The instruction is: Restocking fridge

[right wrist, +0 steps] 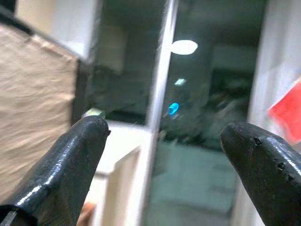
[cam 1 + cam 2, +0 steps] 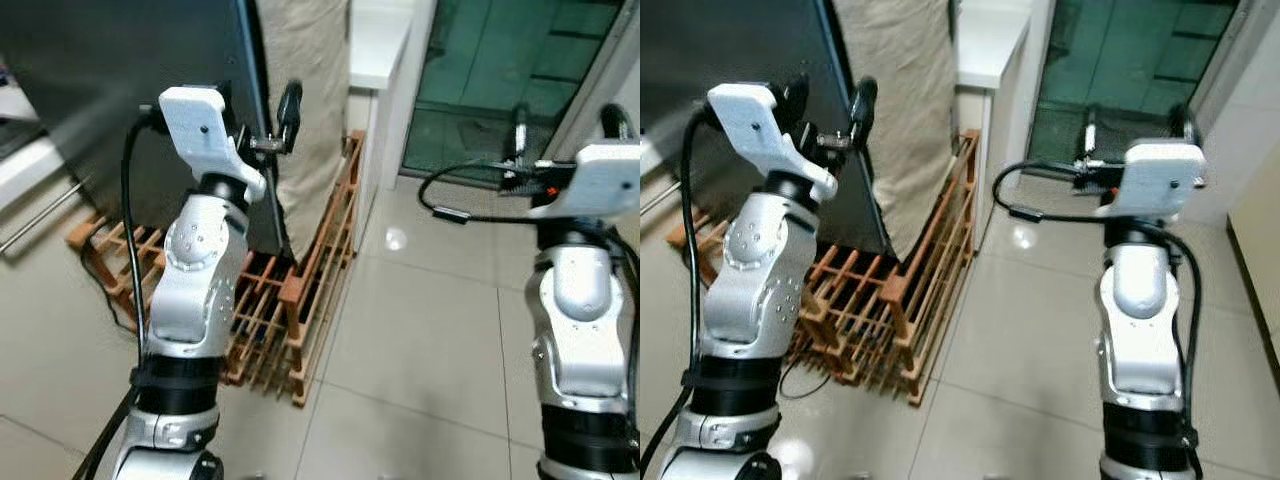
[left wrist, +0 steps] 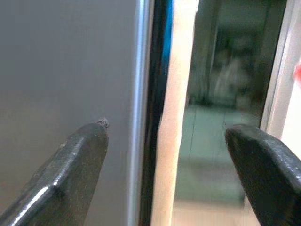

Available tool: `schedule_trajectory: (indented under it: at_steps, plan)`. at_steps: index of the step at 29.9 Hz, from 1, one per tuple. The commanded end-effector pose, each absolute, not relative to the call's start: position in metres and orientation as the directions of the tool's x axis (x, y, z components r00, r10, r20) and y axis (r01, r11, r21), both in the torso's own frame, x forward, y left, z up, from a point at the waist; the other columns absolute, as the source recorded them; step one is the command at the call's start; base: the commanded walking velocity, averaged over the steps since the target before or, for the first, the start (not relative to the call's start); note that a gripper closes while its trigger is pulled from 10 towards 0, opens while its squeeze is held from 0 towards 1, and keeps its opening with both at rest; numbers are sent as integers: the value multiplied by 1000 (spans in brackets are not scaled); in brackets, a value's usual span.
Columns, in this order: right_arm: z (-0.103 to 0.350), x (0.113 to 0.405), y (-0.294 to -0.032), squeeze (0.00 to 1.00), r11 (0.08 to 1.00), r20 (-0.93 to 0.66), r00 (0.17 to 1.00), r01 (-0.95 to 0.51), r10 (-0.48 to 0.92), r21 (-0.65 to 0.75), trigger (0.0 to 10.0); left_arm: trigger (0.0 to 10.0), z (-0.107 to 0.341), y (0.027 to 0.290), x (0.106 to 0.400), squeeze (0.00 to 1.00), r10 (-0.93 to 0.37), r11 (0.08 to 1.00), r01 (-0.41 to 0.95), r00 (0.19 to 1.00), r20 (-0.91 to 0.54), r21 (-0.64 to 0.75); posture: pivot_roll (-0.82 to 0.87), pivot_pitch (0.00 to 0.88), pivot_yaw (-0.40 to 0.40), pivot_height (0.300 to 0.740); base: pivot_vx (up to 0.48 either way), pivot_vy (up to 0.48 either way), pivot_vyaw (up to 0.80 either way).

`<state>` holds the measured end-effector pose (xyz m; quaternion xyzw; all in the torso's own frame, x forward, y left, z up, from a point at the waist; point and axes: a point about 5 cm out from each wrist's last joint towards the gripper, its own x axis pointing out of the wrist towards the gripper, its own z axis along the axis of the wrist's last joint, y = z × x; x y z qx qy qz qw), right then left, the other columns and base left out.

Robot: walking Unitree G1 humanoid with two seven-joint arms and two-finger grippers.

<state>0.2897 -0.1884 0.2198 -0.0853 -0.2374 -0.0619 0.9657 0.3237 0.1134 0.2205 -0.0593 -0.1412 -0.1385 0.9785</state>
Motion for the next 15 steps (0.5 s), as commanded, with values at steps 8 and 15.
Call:
schedule_trajectory:
  at_steps: [8,15]
  plan:
    - [173,294,-202,0,987,253,958,153,-134,-58,10000,10000,183,104,337,0,-246,960,257,963,109,-108,-125,18,37,740,0,0,0]
    - [167,288,-200,0,988,236,964,142,-124,-59,10000,10000,180,87,355,0,-259,954,268,963,78,-132,-144,26,48,740,0,0,0]
